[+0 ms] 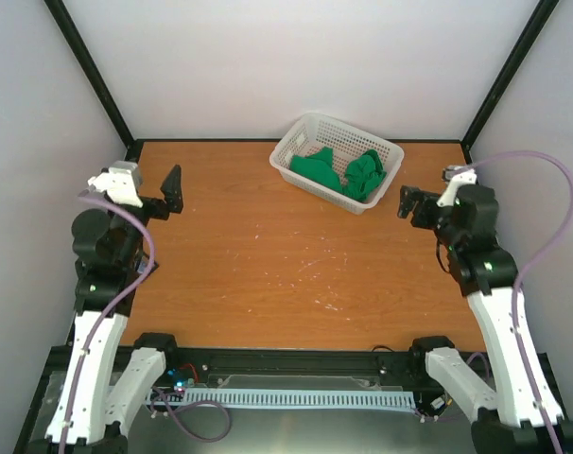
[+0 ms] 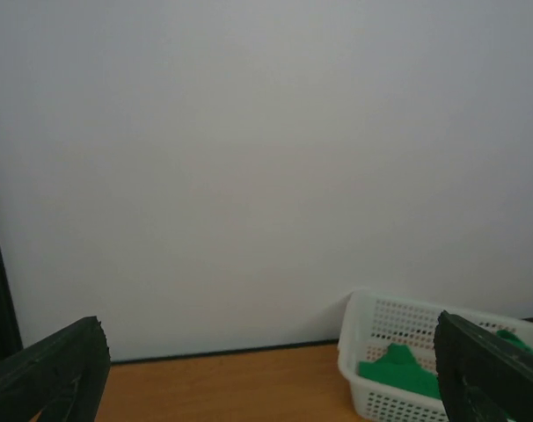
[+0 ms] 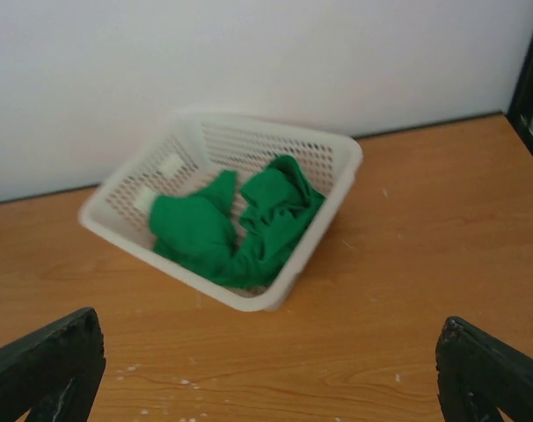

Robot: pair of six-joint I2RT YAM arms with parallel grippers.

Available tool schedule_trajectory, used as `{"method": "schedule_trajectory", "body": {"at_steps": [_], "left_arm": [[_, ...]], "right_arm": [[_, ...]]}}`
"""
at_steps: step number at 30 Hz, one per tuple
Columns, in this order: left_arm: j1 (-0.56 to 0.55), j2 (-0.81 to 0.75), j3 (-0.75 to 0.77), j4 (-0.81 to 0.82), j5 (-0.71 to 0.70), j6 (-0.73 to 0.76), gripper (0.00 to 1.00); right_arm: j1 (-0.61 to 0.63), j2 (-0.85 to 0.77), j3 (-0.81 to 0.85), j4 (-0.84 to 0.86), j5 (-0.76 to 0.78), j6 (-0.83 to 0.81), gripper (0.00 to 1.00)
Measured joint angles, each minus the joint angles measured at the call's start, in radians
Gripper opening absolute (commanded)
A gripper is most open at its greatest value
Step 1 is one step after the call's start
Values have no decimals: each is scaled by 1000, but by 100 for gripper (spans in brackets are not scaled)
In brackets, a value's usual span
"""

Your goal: Pin the brooch onto the clothing

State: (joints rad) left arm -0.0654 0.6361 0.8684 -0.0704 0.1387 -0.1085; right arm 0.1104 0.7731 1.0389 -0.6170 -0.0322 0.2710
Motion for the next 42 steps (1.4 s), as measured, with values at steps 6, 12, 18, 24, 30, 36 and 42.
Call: {"method": "schedule_trajectory", "body": {"at_steps": [6, 12, 18, 24, 30, 36, 42], "left_arm": [[60, 156, 0, 29, 4, -6, 100], [67, 240, 0, 54, 5, -6, 100], [41, 274, 0, 89, 14, -6, 100], [1, 287, 0, 123, 34, -6, 100], [-20, 288, 0, 146, 42, -6, 100], [-31, 290, 0, 160, 45, -6, 100], [-40, 290, 0, 168, 49, -6, 100]], "right_arm": [[-5, 277, -3, 77, 76, 6, 100], [-12, 576, 56, 123, 70, -12, 100], [-16, 860, 219, 154, 26, -51, 100], [-8, 1134, 509, 146, 2, -121, 100], [43, 1387, 862, 71, 53, -205, 100], [105, 1587, 1123, -77, 132, -246, 100], [122, 1685, 1212, -259, 158, -290, 96]]}}
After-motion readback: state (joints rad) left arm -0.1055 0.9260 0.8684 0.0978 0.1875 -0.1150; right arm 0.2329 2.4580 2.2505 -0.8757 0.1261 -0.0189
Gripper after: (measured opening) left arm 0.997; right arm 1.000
